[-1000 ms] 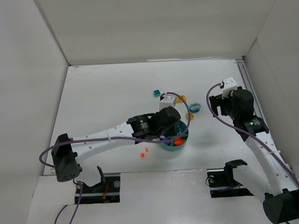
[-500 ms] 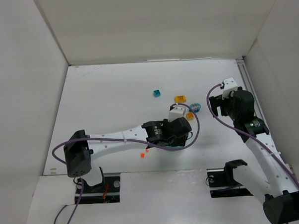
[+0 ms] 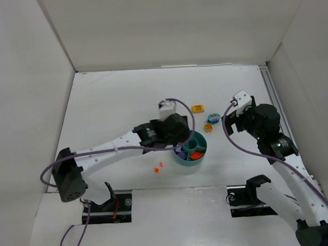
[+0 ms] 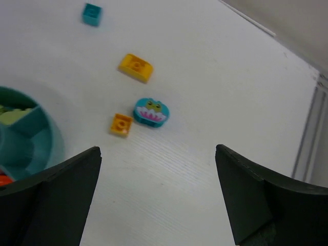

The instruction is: Sort the legos into containers by color

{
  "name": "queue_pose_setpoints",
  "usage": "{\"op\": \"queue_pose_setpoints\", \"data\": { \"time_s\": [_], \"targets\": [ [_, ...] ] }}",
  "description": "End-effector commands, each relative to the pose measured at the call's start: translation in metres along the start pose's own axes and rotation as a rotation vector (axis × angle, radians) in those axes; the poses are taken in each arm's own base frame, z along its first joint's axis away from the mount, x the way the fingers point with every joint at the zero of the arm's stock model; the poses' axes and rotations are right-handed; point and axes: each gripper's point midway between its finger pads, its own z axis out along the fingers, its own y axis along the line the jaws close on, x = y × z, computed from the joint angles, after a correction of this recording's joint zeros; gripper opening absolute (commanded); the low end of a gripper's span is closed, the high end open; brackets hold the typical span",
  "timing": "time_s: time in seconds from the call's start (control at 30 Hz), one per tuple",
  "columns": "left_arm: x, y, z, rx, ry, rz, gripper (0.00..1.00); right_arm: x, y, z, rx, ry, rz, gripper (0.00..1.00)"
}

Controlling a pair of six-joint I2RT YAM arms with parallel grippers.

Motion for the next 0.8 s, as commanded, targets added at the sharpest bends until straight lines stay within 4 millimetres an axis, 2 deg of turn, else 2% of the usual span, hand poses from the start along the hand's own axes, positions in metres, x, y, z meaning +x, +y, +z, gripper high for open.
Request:
{"op": "queue_pose_setpoints", "data": {
  "time_s": [0.0,0.03,0.07,0.1,0.13,0.2,0.23,0.27,0.3,0.33,0.37,0.43,0.47,0.57,0.63,0.77],
  "targets": [
    [-0.043,0.064,-0.014,-0.073,-0.100,-0.218,1.00,-0.031,0.057,-0.003,-0.236,-0.114,-0.114,0.97],
    [-0.044,0.097,-0.007,-0.140,-0.108,-0.312,1.00,-0.035,0.069,-0.003,-0.274,-0.120,-0.140,0.96],
    [-0.049,0.110,-0.008,-0.150,-0.123,-0.366,1.00,-0.035,0.080,-0.002,-0.297,-0.115,-0.157,0.95],
    [-0.057,0.124,-0.016,-0.154,-0.159,-0.414,1.00,-0.042,0.110,-0.008,-0.380,-0.139,-0.199,0.94],
    [-0.059,0.154,-0.013,-0.220,-0.180,-0.481,1.00,-0.042,0.127,-0.006,-0.423,-0.115,-0.215,0.94],
    [-0.058,0.181,-0.014,-0.264,-0.200,-0.552,1.00,-0.044,0.154,-0.007,-0.460,-0.086,-0.247,0.94],
    [-0.059,0.189,-0.018,-0.265,-0.210,-0.581,1.00,-0.043,0.187,-0.010,-0.543,-0.053,-0.298,0.94],
    [-0.054,0.210,-0.015,-0.310,-0.209,-0.621,1.00,-0.044,0.201,-0.010,-0.565,-0.045,-0.325,0.93],
    [-0.051,0.216,-0.016,-0.320,-0.205,-0.623,1.00,-0.043,0.212,-0.008,-0.570,-0.023,-0.355,0.93],
    [-0.051,0.222,-0.016,-0.332,-0.213,-0.644,1.00,-0.041,0.236,-0.014,-0.630,-0.022,-0.392,0.92],
    [-0.053,0.228,-0.017,-0.345,-0.221,-0.659,1.00,-0.040,0.254,-0.007,-0.658,-0.002,-0.416,0.92],
    [-0.041,0.235,-0.014,-0.377,-0.200,-0.651,1.00,-0.037,0.284,-0.009,-0.725,0.002,-0.451,0.90],
    [-0.041,0.238,-0.014,-0.385,-0.202,-0.648,1.00,-0.031,0.301,-0.001,-0.754,0.018,-0.473,0.88],
    [-0.034,0.248,-0.013,-0.419,-0.182,-0.646,1.00,-0.010,0.332,0.014,-0.802,0.085,-0.526,0.87],
    [-0.027,0.251,-0.010,-0.432,-0.165,-0.632,1.00,-0.002,0.340,0.023,-0.792,0.109,-0.568,0.87],
    [-0.026,0.249,-0.008,-0.419,-0.163,-0.626,1.00,0.021,0.352,0.039,-0.799,0.153,-0.672,0.87]
  ]
}}
